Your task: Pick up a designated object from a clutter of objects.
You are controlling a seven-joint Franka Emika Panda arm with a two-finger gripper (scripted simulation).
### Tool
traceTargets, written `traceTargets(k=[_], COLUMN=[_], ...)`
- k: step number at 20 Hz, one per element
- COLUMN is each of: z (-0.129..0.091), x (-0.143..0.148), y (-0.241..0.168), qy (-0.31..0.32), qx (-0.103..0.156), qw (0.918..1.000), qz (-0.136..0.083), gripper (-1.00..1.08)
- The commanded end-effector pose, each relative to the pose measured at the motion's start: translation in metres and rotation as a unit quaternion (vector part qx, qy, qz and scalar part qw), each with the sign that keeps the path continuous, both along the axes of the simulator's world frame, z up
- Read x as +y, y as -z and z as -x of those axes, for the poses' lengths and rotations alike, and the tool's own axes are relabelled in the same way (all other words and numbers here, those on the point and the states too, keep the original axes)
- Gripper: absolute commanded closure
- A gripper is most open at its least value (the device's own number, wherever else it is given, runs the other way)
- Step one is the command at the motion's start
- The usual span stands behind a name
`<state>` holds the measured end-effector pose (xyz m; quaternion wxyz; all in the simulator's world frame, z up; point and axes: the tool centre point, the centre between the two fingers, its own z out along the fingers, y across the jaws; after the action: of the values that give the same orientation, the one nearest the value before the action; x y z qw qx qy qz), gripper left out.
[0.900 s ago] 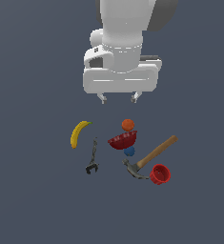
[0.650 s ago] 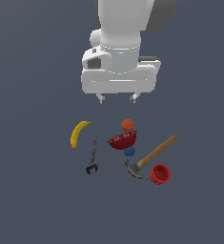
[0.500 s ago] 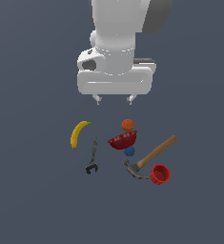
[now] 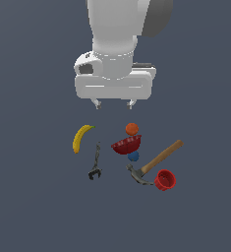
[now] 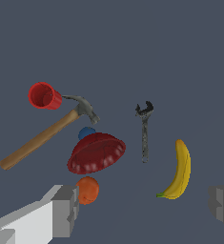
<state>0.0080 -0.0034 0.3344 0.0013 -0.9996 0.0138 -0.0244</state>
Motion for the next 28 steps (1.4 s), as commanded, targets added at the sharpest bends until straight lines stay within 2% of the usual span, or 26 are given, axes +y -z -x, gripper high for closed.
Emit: traceTargets(k=[1, 15, 21, 28], z=[-0.001, -0.023, -0.035, -0.046], x=[0.002, 0.033, 0.055, 0.083], y=[0.002, 0.037, 0.062, 0.092], qy=[0.005, 0.088, 0.143, 0.207], qx=[0.000, 0.004, 0.007, 0.009], qw=[1.0000, 0.9961, 0.9896, 0.9783], qz=[0.000, -0.003, -0.005, -0.006], gripper=[-0.92, -0.92, -0.92, -0.92])
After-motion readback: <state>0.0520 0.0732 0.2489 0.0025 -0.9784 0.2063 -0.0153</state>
